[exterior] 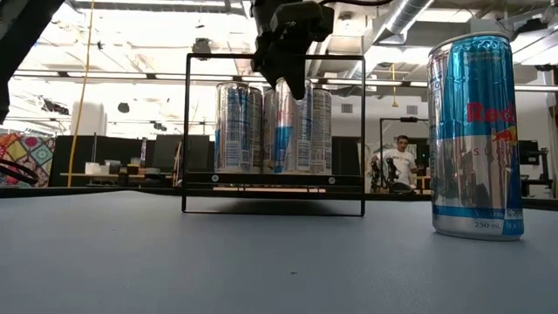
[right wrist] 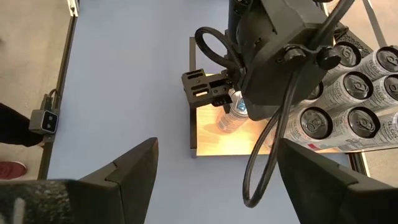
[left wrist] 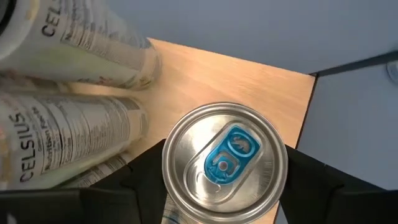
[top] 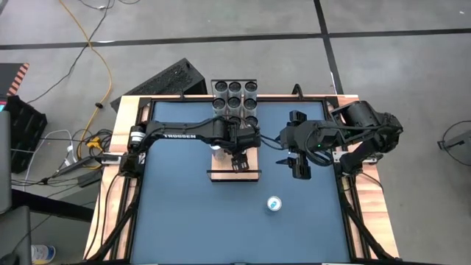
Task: Place canned beverage on shelf
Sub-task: Put the left blue soda can on the shelf
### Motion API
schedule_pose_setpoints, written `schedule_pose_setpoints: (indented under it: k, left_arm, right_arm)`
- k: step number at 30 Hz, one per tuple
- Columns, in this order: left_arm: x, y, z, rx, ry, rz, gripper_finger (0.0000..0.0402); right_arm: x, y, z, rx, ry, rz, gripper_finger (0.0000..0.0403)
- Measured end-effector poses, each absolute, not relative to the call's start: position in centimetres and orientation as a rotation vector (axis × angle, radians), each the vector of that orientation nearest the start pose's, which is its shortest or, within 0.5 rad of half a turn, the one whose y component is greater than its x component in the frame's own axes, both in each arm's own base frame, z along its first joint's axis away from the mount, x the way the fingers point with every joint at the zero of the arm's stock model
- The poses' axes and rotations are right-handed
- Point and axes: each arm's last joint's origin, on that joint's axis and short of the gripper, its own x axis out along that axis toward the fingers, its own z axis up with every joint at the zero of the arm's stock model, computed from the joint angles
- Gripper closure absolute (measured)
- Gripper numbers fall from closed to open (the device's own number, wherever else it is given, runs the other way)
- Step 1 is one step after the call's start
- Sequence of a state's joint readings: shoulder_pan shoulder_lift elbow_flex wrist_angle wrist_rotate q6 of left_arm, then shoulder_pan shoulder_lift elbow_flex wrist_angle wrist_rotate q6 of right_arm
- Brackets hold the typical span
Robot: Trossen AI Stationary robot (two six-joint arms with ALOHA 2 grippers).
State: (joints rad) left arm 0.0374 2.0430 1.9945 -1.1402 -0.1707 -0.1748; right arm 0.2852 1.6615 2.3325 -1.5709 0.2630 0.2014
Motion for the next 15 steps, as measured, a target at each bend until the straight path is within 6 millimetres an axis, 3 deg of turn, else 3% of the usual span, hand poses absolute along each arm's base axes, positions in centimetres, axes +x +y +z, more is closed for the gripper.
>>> schedule_pose_setpoints:
  k: [15]
  left_arm:
    - [41.8,3.3,29.6,0.157,1.251,0.101,0.018]
  right_arm:
    - [25.0,6.5,49.1,-0.055,0.862,-0.066,0.0092]
